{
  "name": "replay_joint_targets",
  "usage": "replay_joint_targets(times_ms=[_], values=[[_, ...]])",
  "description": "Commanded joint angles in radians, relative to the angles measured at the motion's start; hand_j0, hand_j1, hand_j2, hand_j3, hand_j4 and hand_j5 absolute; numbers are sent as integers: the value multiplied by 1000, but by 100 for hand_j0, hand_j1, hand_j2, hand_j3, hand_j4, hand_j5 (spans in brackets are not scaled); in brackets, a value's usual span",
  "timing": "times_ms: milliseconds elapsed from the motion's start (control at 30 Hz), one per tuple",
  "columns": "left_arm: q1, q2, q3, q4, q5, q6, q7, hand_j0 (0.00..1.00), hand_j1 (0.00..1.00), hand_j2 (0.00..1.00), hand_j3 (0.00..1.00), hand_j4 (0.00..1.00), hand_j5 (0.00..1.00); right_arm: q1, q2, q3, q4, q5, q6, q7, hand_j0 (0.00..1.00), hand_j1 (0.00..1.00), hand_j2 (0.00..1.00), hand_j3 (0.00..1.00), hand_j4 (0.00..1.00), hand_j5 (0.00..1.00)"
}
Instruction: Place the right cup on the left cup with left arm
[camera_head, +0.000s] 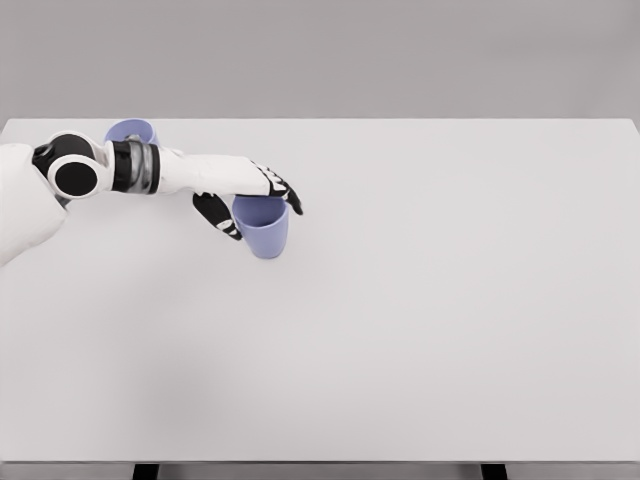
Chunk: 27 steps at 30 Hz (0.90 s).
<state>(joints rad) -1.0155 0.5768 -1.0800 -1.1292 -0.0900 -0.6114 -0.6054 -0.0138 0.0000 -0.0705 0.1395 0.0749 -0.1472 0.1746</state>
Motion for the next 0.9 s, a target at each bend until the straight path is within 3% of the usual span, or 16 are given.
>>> replay_joint_targets(times_ms=[0, 133, 300, 600, 867], values=[[0, 3, 0, 2, 3, 1, 1, 71, 71, 71, 71, 71, 71, 0, 0, 0, 0, 0, 0, 0, 100, 100, 100, 100, 100, 100], [0, 9, 2, -15, 13, 1, 1, 67, 67, 67, 67, 67, 67, 0, 0, 0, 0, 0, 0, 0, 100, 100, 100, 100, 100, 100], [-8, 44, 0, -72, 82, 1, 1, 58, 58, 58, 58, 58, 58, 0, 0, 0, 0, 0, 0, 0, 100, 100, 100, 100, 100, 100], [-38, 184, 0, -158, 194, 1, 1, 55, 55, 55, 55, 55, 55, 0, 0, 0, 0, 0, 0, 0, 100, 100, 100, 100, 100, 100], [-84, 288, 18, -156, 217, 1, 1, 56, 56, 56, 56, 56, 56, 0, 0, 0, 0, 0, 0, 0, 100, 100, 100, 100, 100, 100]])
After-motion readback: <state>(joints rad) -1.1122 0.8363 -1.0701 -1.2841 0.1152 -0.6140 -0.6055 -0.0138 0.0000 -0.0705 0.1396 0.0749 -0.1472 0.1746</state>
